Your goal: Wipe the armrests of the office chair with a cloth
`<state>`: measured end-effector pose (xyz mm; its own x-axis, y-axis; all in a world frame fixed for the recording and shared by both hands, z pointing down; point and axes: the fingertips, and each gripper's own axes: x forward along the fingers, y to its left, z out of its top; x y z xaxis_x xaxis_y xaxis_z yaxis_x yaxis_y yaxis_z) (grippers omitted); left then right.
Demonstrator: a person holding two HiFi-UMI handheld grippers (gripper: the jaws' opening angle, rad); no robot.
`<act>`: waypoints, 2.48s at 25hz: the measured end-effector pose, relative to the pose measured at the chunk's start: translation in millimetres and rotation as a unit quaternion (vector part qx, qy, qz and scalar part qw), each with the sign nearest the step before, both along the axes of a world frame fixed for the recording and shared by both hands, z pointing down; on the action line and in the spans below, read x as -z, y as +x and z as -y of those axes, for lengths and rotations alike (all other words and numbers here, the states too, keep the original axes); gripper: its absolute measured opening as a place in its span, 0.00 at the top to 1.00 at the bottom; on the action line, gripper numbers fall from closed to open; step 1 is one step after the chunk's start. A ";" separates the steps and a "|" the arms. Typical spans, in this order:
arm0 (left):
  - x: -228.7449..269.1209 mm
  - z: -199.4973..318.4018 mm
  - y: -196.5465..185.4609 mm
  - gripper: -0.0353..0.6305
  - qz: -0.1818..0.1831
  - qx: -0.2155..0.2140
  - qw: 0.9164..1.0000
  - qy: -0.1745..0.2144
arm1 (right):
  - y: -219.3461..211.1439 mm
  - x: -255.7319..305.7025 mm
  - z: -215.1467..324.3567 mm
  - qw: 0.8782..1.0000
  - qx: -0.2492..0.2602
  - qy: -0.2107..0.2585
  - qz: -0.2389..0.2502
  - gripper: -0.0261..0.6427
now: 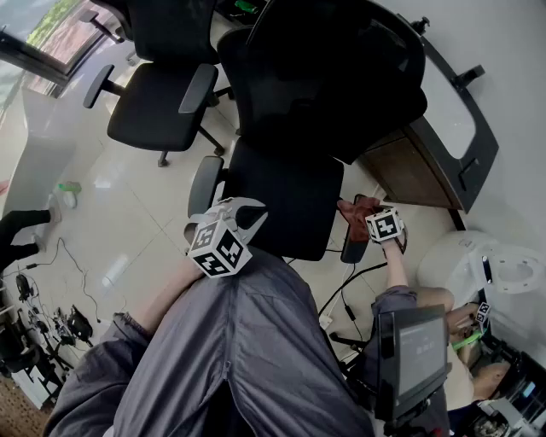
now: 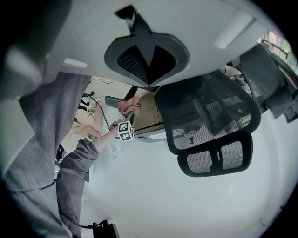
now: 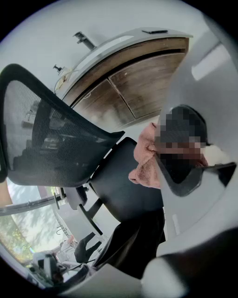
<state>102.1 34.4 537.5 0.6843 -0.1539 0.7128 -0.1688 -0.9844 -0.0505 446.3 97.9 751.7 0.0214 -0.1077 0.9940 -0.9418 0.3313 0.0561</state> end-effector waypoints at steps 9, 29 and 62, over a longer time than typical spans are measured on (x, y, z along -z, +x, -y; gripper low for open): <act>8.1 3.8 1.0 0.92 -0.025 0.014 1.000 0.010 | -11.0 -13.9 6.8 0.998 -0.014 -0.019 0.050 0.89; -31.9 -16.8 -1.6 0.92 -0.010 -0.031 0.999 -0.027 | -107.7 12.7 -132.6 0.992 0.076 -0.039 0.089 0.89; -17.2 -14.7 5.4 0.92 -0.029 -0.048 0.998 -0.033 | -91.9 11.2 -106.4 0.997 0.064 0.006 0.053 0.89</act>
<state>107.6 49.1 554.8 0.7342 -0.0400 0.6778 -0.0749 -0.9969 0.0222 354.4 204.3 740.6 -0.0976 -0.1157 0.9885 -0.8929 0.4489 -0.0356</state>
